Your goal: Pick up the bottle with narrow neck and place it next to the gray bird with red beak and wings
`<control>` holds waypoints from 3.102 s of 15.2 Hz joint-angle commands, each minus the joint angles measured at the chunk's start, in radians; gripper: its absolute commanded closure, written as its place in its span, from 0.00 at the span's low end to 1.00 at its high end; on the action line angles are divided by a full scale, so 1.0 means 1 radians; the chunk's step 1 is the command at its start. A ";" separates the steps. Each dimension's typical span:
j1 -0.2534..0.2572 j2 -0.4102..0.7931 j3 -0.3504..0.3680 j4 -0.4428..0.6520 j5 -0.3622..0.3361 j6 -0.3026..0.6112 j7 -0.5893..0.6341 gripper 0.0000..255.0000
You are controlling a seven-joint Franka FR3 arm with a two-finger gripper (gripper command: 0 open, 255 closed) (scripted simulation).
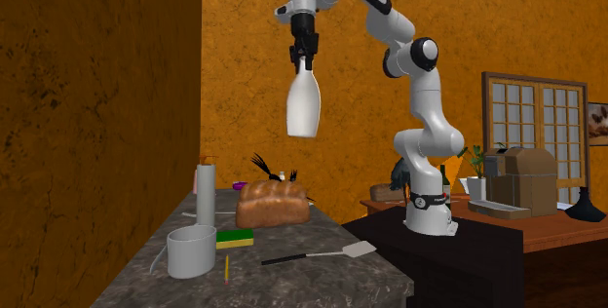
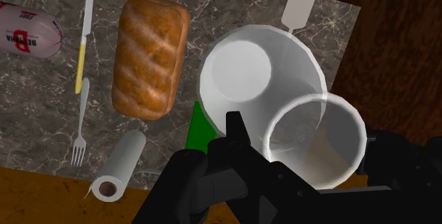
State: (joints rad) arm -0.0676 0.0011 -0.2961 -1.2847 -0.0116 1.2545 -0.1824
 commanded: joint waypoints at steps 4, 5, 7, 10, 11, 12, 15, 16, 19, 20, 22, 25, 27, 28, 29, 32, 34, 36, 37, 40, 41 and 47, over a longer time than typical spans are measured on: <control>-0.018 0.033 -0.017 0.095 0.010 -0.063 -0.033 1.00; -0.030 0.024 -0.027 0.083 0.006 -0.060 -0.056 1.00; -0.053 0.008 -0.050 0.065 -0.001 -0.055 -0.104 1.00; -0.090 -0.005 -0.086 0.050 -0.008 -0.051 -0.180 1.00; -0.103 -0.006 -0.099 0.048 -0.009 -0.051 -0.206 1.00; -0.116 -0.007 -0.112 0.048 -0.010 -0.050 -0.232 1.00; -0.156 0.001 -0.154 0.057 -0.009 -0.051 -0.313 1.00; -0.170 0.007 -0.168 0.063 -0.007 -0.051 -0.342 1.00; -0.217 0.033 -0.212 0.093 0.005 -0.056 -0.429 1.00; -0.234 0.046 -0.227 0.106 0.011 -0.058 -0.458 1.00; -0.272 0.076 -0.258 0.139 0.028 -0.065 -0.520 1.00; -0.339 0.136 -0.303 0.207 0.065 -0.081 -0.615 1.00; -0.394 0.187 -0.331 0.266 0.100 -0.098 -0.679 1.00; -0.426 0.217 -0.343 0.302 0.121 -0.109 -0.712 1.00; -0.463 0.249 -0.354 0.343 0.144 -0.123 -0.743 1.00; -0.605 0.373 -0.373 0.518 0.237 -0.187 -0.832 1.00; -0.616 0.373 -0.370 0.500 0.233 -0.169 -0.845 1.00; -0.563 0.319 -0.375 0.384 0.193 -0.104 -0.837 1.00; -0.544 0.297 -0.376 0.337 0.177 -0.077 -0.833 1.00; -0.500 0.243 -0.375 0.218 0.138 -0.004 -0.819 1.00; -0.489 0.227 -0.374 0.183 0.127 0.017 -0.814 1.00; -0.443 0.155 -0.365 0.009 0.078 0.132 -0.788 1.00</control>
State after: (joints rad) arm -0.5184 0.1695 -0.6628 -1.2458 0.0750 1.3661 -0.9754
